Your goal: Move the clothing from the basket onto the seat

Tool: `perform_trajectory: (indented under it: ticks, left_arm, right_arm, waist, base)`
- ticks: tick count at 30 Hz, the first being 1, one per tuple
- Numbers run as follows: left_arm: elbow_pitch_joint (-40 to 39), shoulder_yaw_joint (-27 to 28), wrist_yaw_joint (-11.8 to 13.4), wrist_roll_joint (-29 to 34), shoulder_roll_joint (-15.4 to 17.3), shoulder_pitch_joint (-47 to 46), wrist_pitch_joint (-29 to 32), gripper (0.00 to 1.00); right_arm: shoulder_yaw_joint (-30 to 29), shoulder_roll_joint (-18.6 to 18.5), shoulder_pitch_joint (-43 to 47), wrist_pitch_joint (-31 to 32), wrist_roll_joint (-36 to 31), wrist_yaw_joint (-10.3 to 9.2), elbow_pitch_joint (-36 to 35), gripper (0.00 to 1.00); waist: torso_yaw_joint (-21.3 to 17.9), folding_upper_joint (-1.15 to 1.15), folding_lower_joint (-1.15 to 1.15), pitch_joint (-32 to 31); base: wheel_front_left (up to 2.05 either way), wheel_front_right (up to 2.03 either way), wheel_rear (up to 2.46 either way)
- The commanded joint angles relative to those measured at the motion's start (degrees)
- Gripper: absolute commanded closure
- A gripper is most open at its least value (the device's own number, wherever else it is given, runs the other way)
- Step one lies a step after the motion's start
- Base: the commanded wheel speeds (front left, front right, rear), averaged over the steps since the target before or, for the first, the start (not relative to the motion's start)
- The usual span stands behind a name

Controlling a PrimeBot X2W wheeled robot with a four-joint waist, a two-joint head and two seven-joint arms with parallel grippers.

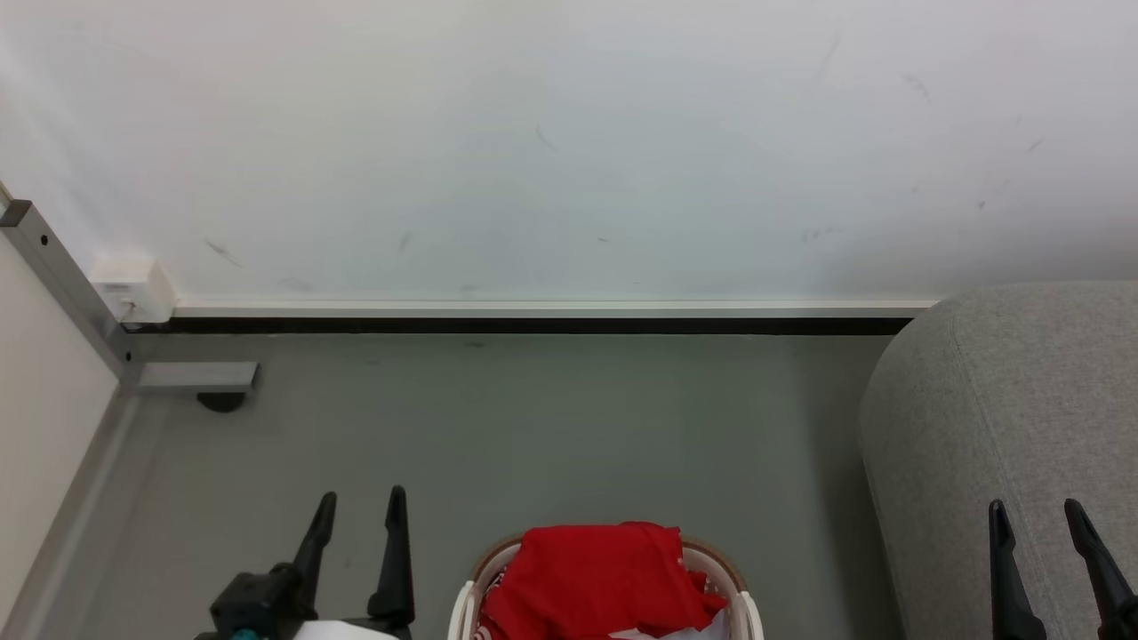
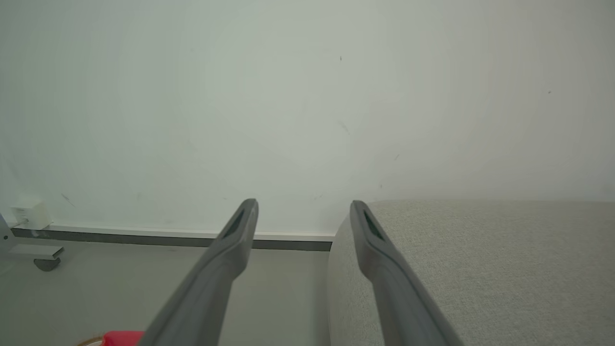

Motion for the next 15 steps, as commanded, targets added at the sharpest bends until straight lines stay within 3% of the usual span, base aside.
perform_trajectory:
  ticks: [1,15]
  left_arm:
    - [-0.29,-0.04,-0.09,1.70,0.51,0.19,-0.38,0.00]
    - [0.16,-0.97,-1.13,6.52,0.53,0.40,-1.89,0.00]
  right_arm:
    - [-0.50,-0.15,0.59,-0.35,-1.32,-0.11,-0.01,0.00]
    - [-1.55,0.97,1.02,-0.75,-5.86,-0.13,0.74,0.00]
  waist:
    - [0.01,0.00,0.00,0.02]
    - [-0.05,0.00,0.00,0.11]
  base:
    - [0.00,0.00,0.00]
    - [0.00,0.00,0.00]
